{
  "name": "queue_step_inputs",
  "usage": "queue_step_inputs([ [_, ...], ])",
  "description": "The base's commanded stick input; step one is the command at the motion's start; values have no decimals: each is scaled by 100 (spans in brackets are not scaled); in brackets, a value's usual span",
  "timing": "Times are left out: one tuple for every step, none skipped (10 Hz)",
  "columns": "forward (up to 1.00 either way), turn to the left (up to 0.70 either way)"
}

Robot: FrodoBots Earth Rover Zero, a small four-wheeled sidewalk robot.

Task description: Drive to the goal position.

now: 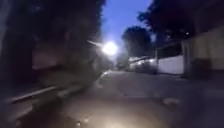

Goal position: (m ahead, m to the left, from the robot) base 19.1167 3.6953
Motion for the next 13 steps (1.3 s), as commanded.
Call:
queue_step_inputs([
  [70, 0],
  [70, 0],
  [70, 0],
  [70, 0],
  [70, 0],
  [70, 0],
  [70, 0],
  [70, 0],
  [70, 0],
  [70, 0],
  [70, 0],
  [70, 0],
  [70, -11],
])
